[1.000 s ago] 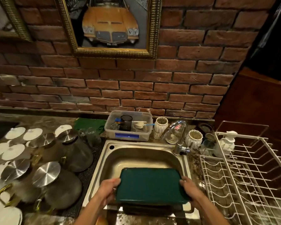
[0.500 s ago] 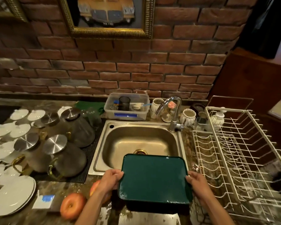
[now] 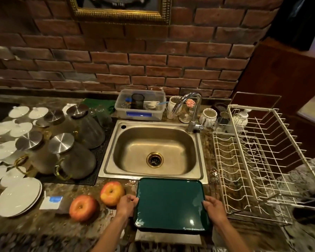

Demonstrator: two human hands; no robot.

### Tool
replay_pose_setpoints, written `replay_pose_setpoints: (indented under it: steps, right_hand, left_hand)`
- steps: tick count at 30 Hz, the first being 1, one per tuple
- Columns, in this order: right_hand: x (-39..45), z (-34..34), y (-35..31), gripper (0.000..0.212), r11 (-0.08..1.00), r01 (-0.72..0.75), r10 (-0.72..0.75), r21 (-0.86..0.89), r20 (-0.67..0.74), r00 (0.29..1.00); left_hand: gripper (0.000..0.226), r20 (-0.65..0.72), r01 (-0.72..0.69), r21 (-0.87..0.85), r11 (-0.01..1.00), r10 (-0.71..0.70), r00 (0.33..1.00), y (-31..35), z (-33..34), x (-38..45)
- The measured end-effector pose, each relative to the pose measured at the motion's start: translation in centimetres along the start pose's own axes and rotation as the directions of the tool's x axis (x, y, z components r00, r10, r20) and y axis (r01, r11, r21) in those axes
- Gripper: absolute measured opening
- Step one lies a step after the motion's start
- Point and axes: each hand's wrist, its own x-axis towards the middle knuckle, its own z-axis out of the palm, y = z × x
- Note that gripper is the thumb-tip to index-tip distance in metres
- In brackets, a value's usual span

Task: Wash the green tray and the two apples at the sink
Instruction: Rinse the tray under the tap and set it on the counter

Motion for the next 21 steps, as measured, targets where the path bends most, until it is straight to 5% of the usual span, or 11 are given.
replay_pose_setpoints:
  steps: [21]
  right_hand:
    - [2.0,1.3,3.0,0.038,0.998,-0.017,0.014,-0.064,-0.044,0.999]
  left_hand:
    - [0.020,-0.055,0.000,0.120,0.993,0.007,0.998,-2.1,-0.3,0.9]
